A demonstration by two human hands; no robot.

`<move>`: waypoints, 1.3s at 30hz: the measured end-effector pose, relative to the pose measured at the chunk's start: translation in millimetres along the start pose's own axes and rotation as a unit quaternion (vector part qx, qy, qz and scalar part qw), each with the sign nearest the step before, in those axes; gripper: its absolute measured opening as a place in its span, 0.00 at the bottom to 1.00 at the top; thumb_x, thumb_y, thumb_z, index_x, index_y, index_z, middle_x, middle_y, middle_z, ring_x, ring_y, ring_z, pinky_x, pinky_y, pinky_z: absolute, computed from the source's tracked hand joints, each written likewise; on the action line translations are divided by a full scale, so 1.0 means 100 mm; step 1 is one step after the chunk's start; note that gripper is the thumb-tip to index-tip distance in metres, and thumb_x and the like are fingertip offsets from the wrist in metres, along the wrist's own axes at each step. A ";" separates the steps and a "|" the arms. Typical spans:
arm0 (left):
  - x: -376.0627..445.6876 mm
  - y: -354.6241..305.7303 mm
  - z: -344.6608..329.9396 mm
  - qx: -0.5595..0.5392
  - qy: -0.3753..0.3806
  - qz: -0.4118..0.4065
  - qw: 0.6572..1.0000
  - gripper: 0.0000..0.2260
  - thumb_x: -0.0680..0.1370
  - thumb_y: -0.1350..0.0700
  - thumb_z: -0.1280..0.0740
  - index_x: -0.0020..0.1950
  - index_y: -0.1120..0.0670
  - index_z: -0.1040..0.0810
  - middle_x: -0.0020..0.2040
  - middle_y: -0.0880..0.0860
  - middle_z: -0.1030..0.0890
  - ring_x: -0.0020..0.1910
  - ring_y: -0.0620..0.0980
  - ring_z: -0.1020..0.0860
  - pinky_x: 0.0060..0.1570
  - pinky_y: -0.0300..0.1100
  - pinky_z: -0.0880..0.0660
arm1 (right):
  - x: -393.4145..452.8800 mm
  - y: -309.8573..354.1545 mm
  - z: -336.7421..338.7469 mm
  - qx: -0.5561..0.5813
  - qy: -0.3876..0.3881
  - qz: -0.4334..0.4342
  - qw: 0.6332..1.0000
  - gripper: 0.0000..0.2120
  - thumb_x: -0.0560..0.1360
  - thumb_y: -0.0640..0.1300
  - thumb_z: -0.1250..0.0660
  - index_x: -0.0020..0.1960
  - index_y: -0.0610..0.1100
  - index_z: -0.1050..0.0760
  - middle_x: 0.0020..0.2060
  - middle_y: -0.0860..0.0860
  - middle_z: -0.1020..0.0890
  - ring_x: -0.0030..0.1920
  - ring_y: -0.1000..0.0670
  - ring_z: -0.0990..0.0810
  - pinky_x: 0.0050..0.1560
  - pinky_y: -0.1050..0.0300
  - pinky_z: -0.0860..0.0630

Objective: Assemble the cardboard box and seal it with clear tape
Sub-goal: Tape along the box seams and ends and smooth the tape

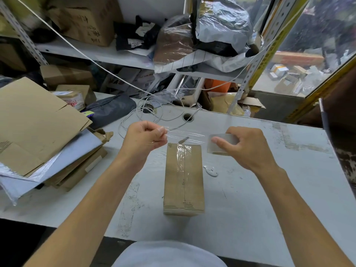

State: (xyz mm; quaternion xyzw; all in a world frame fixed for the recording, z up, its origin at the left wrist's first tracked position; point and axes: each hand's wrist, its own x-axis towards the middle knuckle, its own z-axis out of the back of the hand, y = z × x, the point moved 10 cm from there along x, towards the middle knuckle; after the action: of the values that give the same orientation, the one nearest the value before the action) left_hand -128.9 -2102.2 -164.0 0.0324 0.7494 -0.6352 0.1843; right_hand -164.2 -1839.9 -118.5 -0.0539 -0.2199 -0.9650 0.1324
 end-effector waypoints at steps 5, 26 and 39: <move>0.19 0.35 0.07 0.007 -0.029 0.054 0.998 0.08 0.79 0.66 0.35 0.41 0.62 0.23 0.38 0.57 0.22 0.39 0.50 0.22 0.47 0.43 0.20 | 0.19 -0.20 -0.33 -0.013 0.052 -0.023 0.998 0.29 0.71 0.71 0.37 0.33 0.45 0.24 0.27 0.51 0.24 0.30 0.51 0.26 0.31 0.54 0.31; 0.54 1.06 0.31 -0.004 -0.086 0.125 0.988 0.06 0.79 0.65 0.34 0.42 0.62 0.23 0.37 0.56 0.22 0.36 0.48 0.22 0.42 0.39 0.20 | 0.30 -0.51 -1.02 0.005 0.156 -0.148 0.977 0.31 0.64 0.74 0.32 0.33 0.44 0.22 0.29 0.49 0.20 0.34 0.48 0.20 0.35 0.47 0.22; 0.42 1.12 0.29 0.218 -0.180 0.085 0.956 0.11 0.74 0.53 0.25 0.45 0.54 0.27 0.42 0.48 0.24 0.40 0.46 0.26 0.39 0.37 0.30 | 0.23 -0.58 -1.13 0.051 0.172 -0.172 0.969 0.28 0.65 0.73 0.32 0.35 0.45 0.21 0.31 0.52 0.20 0.35 0.50 0.21 0.37 0.49 0.23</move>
State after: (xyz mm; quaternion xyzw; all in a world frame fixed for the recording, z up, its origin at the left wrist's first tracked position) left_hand -129.6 -2117.0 -286.1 0.0206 0.5418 -0.7603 0.3577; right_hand -207.3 -1844.1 -240.0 0.1583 -0.2485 -0.9556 0.0031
